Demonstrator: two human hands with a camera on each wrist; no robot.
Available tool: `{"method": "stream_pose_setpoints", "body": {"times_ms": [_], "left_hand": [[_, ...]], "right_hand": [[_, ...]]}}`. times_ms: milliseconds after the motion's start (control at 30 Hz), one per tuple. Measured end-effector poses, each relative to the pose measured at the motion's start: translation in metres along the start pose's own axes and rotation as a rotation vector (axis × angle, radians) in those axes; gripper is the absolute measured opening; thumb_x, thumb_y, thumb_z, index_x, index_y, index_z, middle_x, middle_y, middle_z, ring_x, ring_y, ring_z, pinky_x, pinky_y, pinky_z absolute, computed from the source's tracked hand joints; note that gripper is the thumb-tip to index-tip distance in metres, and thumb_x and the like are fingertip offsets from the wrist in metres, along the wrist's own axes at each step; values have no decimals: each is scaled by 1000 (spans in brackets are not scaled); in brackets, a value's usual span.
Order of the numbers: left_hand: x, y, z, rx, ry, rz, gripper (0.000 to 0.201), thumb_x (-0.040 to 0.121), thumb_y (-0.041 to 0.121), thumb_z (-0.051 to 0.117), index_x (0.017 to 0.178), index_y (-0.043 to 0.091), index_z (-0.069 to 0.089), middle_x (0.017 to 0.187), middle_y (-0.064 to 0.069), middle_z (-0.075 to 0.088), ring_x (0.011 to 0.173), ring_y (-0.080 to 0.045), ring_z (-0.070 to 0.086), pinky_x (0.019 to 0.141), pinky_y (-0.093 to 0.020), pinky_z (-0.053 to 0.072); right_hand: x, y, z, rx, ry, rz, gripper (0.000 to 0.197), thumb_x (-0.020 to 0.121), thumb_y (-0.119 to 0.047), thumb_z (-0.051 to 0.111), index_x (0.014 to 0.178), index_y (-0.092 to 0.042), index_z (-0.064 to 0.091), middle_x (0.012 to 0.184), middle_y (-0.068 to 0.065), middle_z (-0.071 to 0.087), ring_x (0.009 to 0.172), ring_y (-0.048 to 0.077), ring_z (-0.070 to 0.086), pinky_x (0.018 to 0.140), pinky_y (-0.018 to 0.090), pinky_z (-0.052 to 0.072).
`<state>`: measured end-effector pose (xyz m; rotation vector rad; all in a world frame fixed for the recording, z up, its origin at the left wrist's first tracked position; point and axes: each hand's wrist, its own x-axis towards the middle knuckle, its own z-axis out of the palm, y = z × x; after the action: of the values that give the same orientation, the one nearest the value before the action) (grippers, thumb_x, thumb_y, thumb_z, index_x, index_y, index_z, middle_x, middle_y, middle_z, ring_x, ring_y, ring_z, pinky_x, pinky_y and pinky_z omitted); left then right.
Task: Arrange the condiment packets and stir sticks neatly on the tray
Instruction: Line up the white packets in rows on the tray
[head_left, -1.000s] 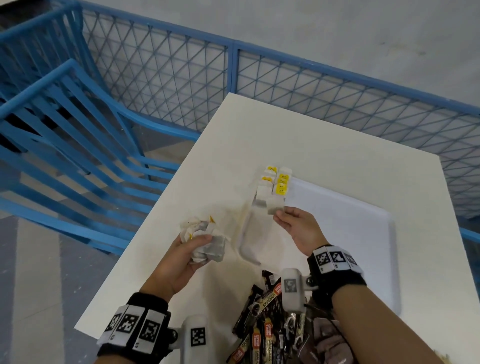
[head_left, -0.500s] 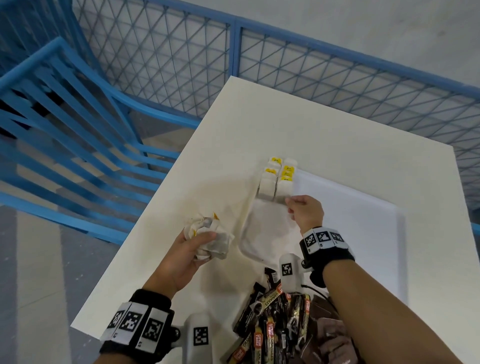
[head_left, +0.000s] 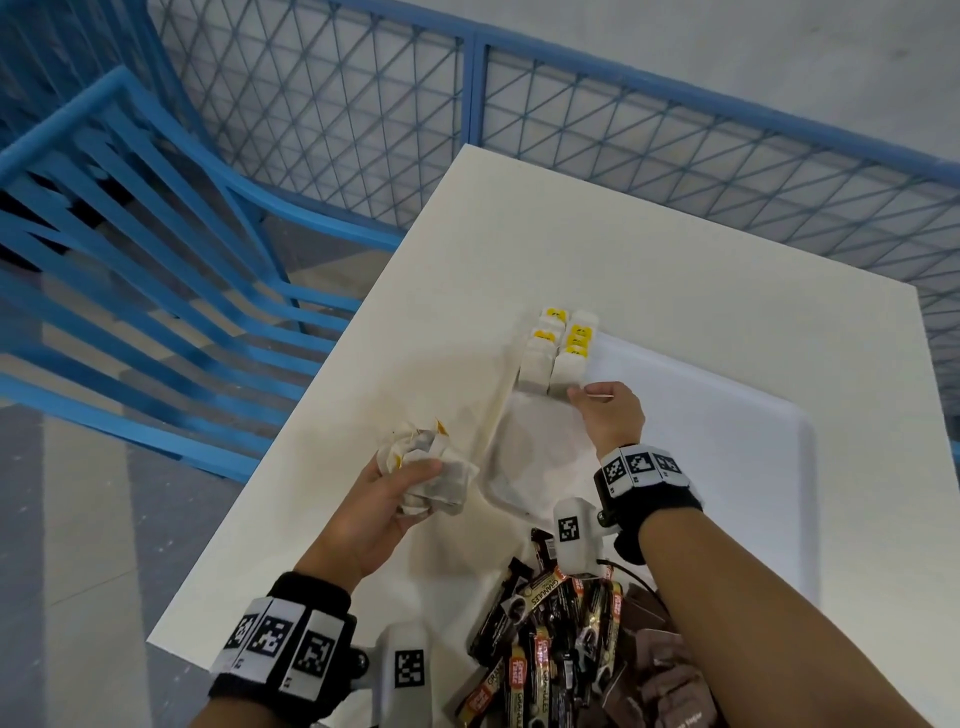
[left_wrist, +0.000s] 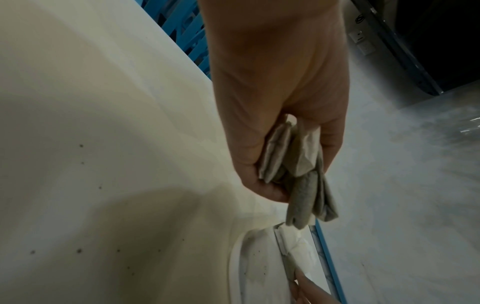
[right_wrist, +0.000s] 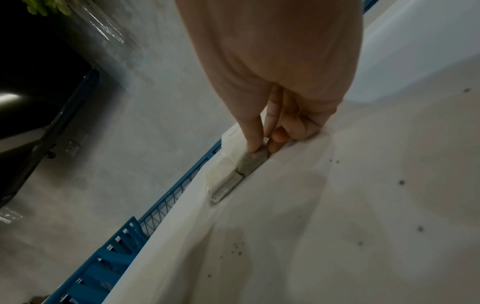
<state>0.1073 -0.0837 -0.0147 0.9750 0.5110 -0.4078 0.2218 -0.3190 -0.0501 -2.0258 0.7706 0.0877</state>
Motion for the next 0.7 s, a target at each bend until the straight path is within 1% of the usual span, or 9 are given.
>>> {"method": "stream_pose_setpoints", "body": {"times_ms": [100, 200, 267, 300, 400, 467, 600, 633, 700], "left_hand": [[-1, 0, 3, -17, -19, 8, 31, 78, 3, 62, 106, 17, 61, 89, -2, 64, 74, -10, 66, 56, -22, 53], [-2, 1, 6, -14, -49, 6, 42, 70, 5, 72, 109, 18, 61, 92, -1, 64, 78, -12, 65, 60, -22, 53], [-2, 1, 7, -12, -62, 7, 43, 69, 6, 73, 109, 18, 61, 90, -1, 66, 77, -12, 66, 60, -22, 53], [-2, 1, 8, -12, -68, 10, 43, 68, 6, 73, 109, 18, 61, 89, 0, 67, 77, -12, 66, 60, -22, 53], [-2, 2, 11, -5, -76, 19, 47, 66, 13, 70, 112, 17, 60, 90, -1, 68, 76, -12, 67, 60, -21, 53], [-1, 2, 12, 2, -88, 28, 49, 65, 15, 71, 113, 17, 59, 92, -2, 69, 78, -14, 67, 61, -21, 53], [-4, 3, 14, 23, -136, 32, 44, 69, 21, 72, 111, 17, 59, 88, -3, 70, 75, -14, 67, 61, -21, 54], [-5, 3, 15, 19, -146, 34, 48, 67, 24, 75, 111, 18, 58, 87, -4, 70, 75, -14, 67, 61, -21, 53], [-6, 3, 14, 17, -175, 48, 70, 51, 34, 90, 113, 22, 59, 91, -4, 69, 77, -14, 67, 62, -21, 54]], "right_hand": [[-10, -3, -6, 107, 13, -11, 31, 83, -24, 68, 106, -7, 57, 82, -4, 56, 81, 14, 52, 74, 23, 40], [-31, -9, -11, 125, -76, -82, 14, 85, -21, 64, 96, -14, 59, 74, -9, 55, 71, 11, 52, 68, 22, 43], [-50, -12, -14, 124, -230, -135, 4, 85, -20, 63, 84, -20, 59, 75, -6, 59, 68, 13, 53, 68, 25, 45], [-62, -14, -16, 130, -343, -145, 4, 87, -22, 62, 84, -20, 59, 76, -4, 60, 66, 12, 53, 64, 23, 43], [-95, -19, -19, 161, -711, -123, 16, 91, -26, 56, 98, -12, 61, 81, -3, 62, 64, 9, 52, 56, 19, 38], [-109, -18, -16, 181, -839, -119, 18, 91, -24, 58, 102, -10, 60, 81, -2, 62, 66, 10, 54, 55, 20, 40], [-122, -15, -8, 264, -832, -140, 22, 84, -15, 67, 101, -5, 57, 82, 5, 59, 63, 10, 56, 56, 20, 45], [-124, -15, -7, 309, -819, -123, 20, 83, -12, 67, 99, -5, 57, 81, 6, 58, 60, 10, 56, 56, 19, 46], [-126, -15, -6, 384, -803, -82, 17, 83, -8, 67, 96, -7, 57, 79, 8, 57, 56, 11, 57, 56, 20, 49]]}}
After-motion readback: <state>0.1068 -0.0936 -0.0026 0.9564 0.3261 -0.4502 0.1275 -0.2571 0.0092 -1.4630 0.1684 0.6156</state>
